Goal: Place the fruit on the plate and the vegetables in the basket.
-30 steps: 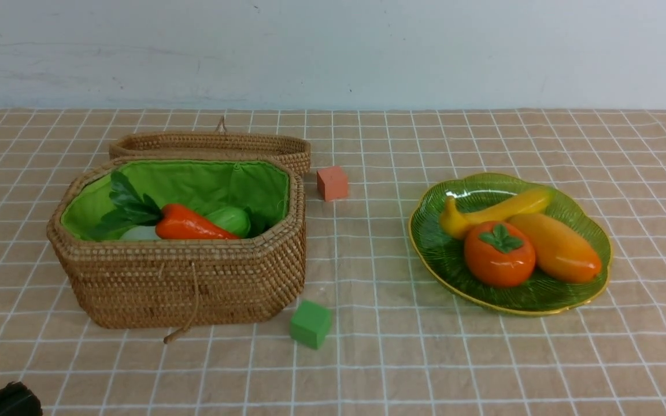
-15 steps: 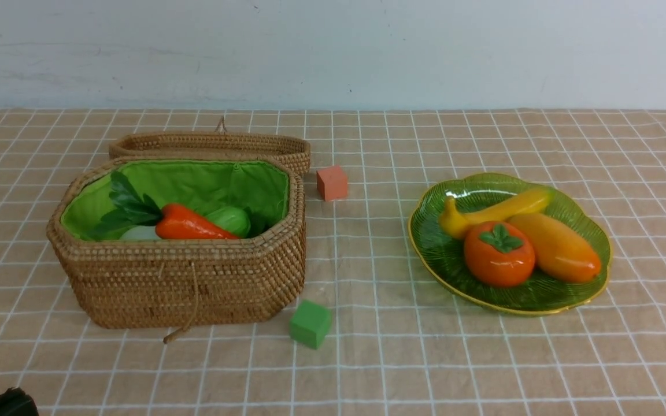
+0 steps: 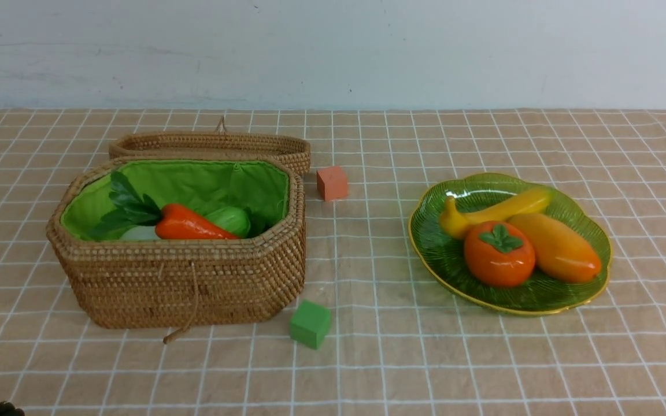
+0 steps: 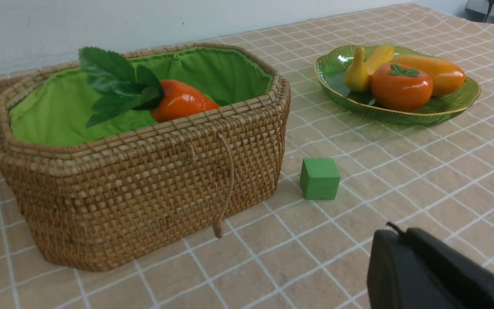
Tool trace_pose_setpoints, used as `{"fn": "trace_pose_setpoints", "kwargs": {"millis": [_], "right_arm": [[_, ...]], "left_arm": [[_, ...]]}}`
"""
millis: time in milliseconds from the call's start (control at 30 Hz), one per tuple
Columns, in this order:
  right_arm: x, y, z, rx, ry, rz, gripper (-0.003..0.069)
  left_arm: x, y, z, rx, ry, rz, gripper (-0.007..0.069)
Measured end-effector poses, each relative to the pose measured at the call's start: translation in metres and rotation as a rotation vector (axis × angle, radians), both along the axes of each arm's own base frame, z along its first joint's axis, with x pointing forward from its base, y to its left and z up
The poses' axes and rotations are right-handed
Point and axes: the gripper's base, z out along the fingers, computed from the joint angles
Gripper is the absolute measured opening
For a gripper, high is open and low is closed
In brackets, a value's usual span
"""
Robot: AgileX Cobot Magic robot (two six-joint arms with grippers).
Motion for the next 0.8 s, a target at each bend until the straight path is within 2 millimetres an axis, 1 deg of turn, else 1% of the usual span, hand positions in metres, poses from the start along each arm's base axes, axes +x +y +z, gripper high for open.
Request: {"fn": "trace_pose_setpoints", "kwargs": {"millis": [367,467,500,567,633,700,733,767,800], "right_arm": [[0.000,0.000,0.000,0.002,0.000,0.000,-0.0008],[0.000,0.000,0.000,0.002,0.000,0.000,-0.0006],[0.000,0.000,0.000,0.002,0.000,0.000,-0.0007],[0.000,0.000,0.000,0.003,0.000,0.000,-0.0005],[0.000,0.000,0.000,0.003,0.000,0.000,-0.0003],[0.000,0.000,0.000,0.003,0.000,0.000,-0.0001],[0.000,0.000,0.000,0.003,0.000,0.000,0.0000],[0.000,0.000,0.000,0.003,0.000,0.000,0.0000],[0.000,0.000,0.000,0.003,0.000,0.000,0.0003]], "left_arm": [[0.001,0.001,-0.007,0.031,0.030,0.026,0.0018],[0.000,0.000,-0.003,-0.016,-0.007,0.069,0.0000],[0.000,0.001,0.000,-0.037,-0.043,0.099,-0.0013],[-0.002,0.003,0.007,-0.079,-0.127,0.172,-0.0013],[-0.005,0.008,0.011,-0.123,-0.192,0.306,-0.0013],[-0.005,0.009,0.008,-0.155,-0.219,0.385,-0.0013],[-0.004,0.010,0.003,-0.167,-0.215,0.428,-0.0013],[-0.003,0.010,0.001,-0.167,-0.209,0.437,-0.0013],[0.001,0.010,-0.017,-0.183,-0.177,0.485,-0.0013]]}}
